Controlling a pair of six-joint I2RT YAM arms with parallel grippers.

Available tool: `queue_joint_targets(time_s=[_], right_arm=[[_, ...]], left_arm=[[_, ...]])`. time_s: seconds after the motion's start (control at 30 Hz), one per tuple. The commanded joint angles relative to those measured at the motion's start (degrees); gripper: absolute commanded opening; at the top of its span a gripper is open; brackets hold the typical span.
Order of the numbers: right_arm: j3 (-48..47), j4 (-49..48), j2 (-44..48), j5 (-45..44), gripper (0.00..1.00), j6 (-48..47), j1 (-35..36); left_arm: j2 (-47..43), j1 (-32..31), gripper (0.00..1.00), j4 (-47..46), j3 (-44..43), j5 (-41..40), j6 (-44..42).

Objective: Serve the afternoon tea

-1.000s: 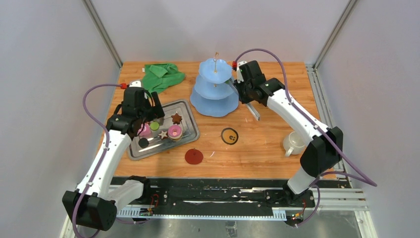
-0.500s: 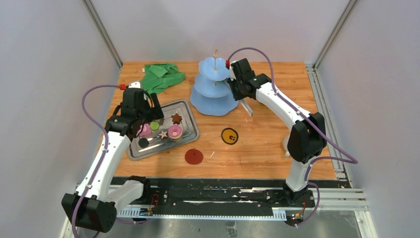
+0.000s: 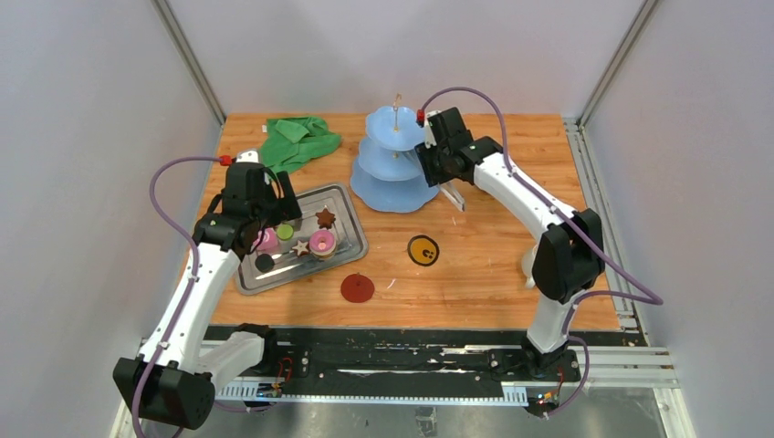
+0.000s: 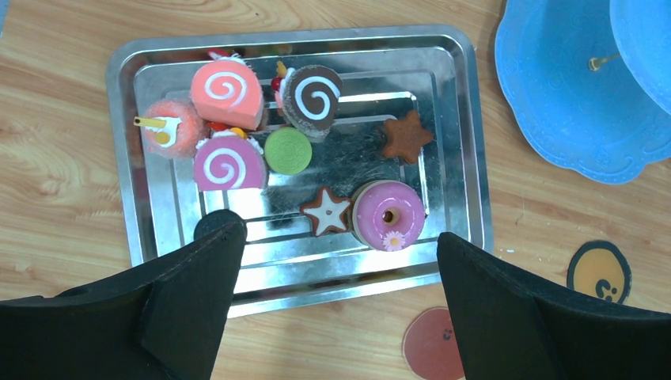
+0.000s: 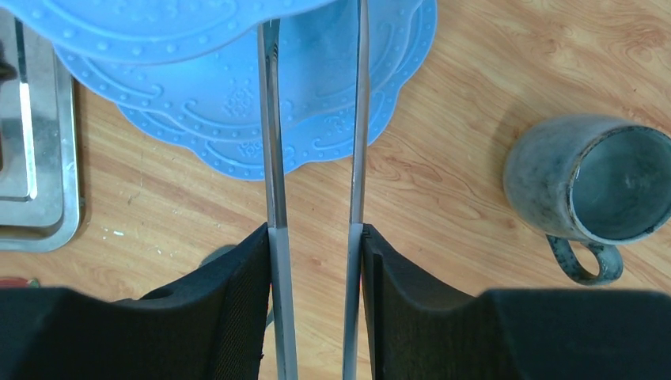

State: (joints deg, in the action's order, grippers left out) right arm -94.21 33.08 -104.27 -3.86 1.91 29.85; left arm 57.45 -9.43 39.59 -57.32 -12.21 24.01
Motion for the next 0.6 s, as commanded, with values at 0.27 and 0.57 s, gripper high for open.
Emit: queue_joint_targets(time_s=[0.27, 0.57], right_arm=[[11.0, -1.0, 14.8, -0.6, 0.42, 1.5, -0.6], [25.3, -0.1, 31.4, 5.1, 0.41, 2.5, 3.1]], left_arm=[[-0.7, 0.5, 0.96, -0.6, -0.6, -0.1, -0.6], [-0.1, 0.5, 0.96, -1.4, -0.4, 0.3, -0.6]])
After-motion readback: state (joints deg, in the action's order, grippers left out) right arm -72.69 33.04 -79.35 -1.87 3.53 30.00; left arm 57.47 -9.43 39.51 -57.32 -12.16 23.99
